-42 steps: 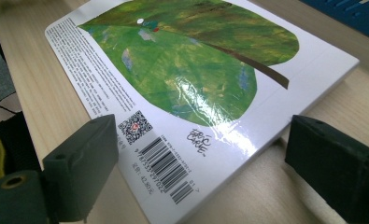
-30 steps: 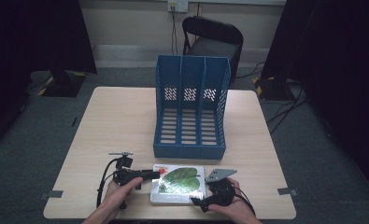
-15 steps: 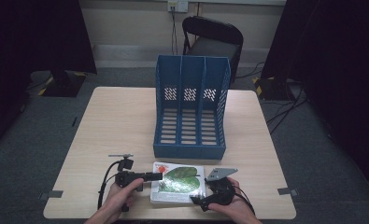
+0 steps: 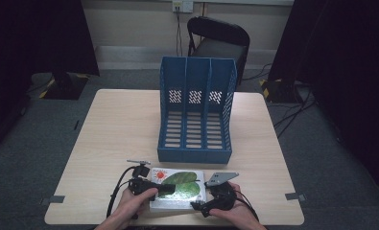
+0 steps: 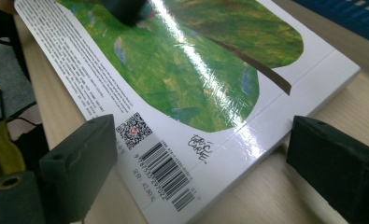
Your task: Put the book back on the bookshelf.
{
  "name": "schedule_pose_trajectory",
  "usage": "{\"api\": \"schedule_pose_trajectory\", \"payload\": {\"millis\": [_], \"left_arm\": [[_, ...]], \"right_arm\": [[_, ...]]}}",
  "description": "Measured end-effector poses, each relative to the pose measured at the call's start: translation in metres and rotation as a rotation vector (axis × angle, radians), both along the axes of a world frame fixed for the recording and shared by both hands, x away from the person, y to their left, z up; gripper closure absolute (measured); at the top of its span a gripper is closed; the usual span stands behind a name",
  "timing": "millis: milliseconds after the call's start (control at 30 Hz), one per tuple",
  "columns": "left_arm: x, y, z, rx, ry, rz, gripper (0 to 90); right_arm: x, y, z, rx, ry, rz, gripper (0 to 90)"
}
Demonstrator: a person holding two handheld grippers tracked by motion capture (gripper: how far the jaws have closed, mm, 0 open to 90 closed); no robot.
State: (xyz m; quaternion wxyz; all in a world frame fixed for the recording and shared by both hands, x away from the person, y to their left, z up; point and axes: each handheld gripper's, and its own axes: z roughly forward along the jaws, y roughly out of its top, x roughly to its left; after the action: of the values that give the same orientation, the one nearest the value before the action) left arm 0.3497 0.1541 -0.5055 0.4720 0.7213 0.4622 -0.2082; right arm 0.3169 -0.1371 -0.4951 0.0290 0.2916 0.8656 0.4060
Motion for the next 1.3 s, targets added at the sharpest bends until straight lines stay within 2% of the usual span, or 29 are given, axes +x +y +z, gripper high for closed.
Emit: {"api": "schedule_pose_trajectory", "payload": {"millis": [233,400,467,500,567,667,800,900,1000,1033,1100,1167,1300], "left_arm": [[0.001,-0.002,-0.001,-0.013,-0.008,-0.036,60.1],[0.002,-0.004,0.0,0.001,-0.013,-0.05,61.2],[0.003,-0.004,0.0,-0.015,-0.027,-0.07,70.0],[0.003,-0.005,0.001,-0.008,-0.034,-0.077,71.5],[0.002,-0.006,0.004,0.014,-0.066,-0.089,71.5],[0.002,-0.007,0.006,0.025,-0.086,-0.099,71.7],[0.0,-0.01,0.012,0.072,-0.166,-0.127,71.6],[-0.002,-0.011,0.014,0.083,-0.187,-0.132,71.5],[-0.004,-0.012,0.017,0.092,-0.232,-0.149,71.5],[-0.007,-0.014,0.022,0.105,-0.278,-0.165,71.6],[-0.01,-0.016,0.026,0.112,-0.325,-0.182,71.6],[-0.014,-0.018,0.031,0.134,-0.392,-0.204,71.6],[-0.019,-0.02,0.035,0.132,-0.459,-0.226,71.8]], "right_arm": [[-0.001,0.002,0.001,0.008,-0.016,0.016,8.4],[0.0,0.003,0.002,0.009,-0.026,0.017,8.5],[-0.001,0.004,0.002,-0.003,-0.039,0.022,8.7],[-0.001,0.003,0.002,-0.004,-0.035,0.026,10.0],[0.0,0.002,0.003,-0.004,-0.03,0.029,11.6],[0.001,-0.003,0.003,0.002,-0.008,0.042,15.0],[-0.001,-0.009,0.007,0.003,-0.027,0.028,15.0],[0.002,-0.016,0.011,0.019,-0.036,0.008,16.1],[0.007,-0.022,0.013,0.036,-0.034,-0.024,17.2],[0.008,-0.024,0.014,0.042,-0.035,-0.032,17.3],[0.012,-0.027,0.015,0.061,-0.03,-0.047,17.8],[0.015,-0.028,0.017,0.08,-0.03,-0.057,18.1],[0.019,-0.032,0.019,0.126,-0.011,-0.078,18.5]]}}
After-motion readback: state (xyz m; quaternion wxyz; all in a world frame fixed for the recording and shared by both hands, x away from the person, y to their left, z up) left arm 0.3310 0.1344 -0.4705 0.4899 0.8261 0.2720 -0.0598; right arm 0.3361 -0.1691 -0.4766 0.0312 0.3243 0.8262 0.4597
